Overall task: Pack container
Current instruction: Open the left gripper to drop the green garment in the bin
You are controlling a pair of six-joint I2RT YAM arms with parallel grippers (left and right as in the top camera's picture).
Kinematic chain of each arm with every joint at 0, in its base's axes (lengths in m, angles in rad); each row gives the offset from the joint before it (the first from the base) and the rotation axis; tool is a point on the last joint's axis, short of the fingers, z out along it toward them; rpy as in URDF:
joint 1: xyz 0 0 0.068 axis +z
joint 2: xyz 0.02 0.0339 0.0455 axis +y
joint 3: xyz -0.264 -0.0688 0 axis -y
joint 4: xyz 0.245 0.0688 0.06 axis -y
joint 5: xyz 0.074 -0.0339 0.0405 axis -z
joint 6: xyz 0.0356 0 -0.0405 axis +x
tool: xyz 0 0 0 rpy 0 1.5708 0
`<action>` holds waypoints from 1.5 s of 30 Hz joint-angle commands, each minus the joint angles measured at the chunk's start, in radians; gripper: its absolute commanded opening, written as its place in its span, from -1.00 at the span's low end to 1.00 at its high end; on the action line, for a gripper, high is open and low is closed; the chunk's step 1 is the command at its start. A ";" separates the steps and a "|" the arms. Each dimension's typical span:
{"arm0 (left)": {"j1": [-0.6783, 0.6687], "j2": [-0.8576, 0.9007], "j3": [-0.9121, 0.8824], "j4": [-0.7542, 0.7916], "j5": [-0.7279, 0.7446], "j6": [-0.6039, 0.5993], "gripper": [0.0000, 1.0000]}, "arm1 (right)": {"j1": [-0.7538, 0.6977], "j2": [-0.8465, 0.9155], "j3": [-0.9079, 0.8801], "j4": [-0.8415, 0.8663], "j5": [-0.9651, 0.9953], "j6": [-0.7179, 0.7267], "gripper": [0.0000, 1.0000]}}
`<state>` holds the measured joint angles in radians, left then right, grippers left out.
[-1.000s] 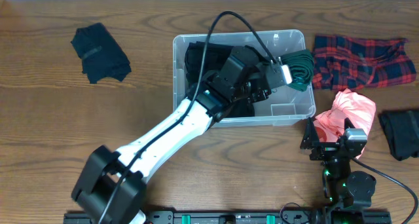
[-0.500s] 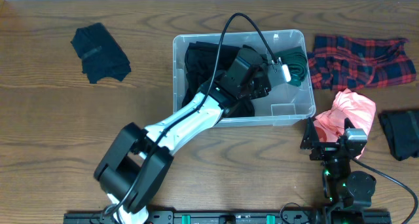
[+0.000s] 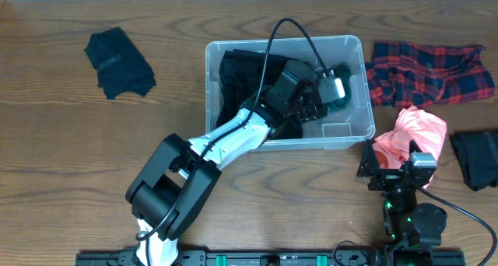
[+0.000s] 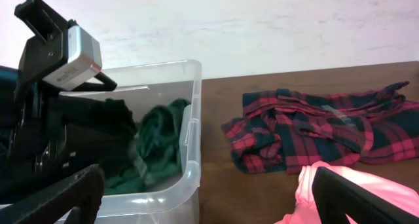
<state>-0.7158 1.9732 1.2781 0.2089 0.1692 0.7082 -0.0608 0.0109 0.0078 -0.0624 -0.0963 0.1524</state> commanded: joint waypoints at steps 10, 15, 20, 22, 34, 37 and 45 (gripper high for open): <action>0.006 -0.175 0.003 -0.047 -0.005 -0.169 0.93 | 0.014 -0.006 -0.002 -0.003 0.003 0.008 0.98; 0.003 -0.279 0.003 -0.163 -0.001 -0.217 0.56 | 0.014 -0.006 -0.002 -0.003 0.003 0.008 0.98; 0.003 -0.339 0.003 -0.263 0.011 -0.218 -0.88 | 0.014 -0.006 -0.002 -0.003 0.003 0.008 0.98; 0.003 -0.354 0.003 -0.290 0.025 -0.254 -0.88 | 0.014 -0.006 -0.002 -0.003 0.003 0.008 0.99; 0.116 -0.427 0.003 -0.451 -0.088 -0.755 -0.88 | 0.014 -0.006 -0.002 -0.003 0.003 0.008 0.98; 0.161 -0.425 0.003 -0.496 0.017 -0.813 -0.88 | 0.014 -0.006 -0.002 -0.003 0.003 0.008 0.98; 0.220 -0.426 0.003 -0.423 0.242 -0.807 -0.88 | 0.014 -0.006 -0.002 -0.003 0.003 0.008 0.98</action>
<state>-0.5041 1.5558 1.2778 -0.2272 0.3195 -0.0792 -0.0608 0.0109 0.0078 -0.0624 -0.0963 0.1524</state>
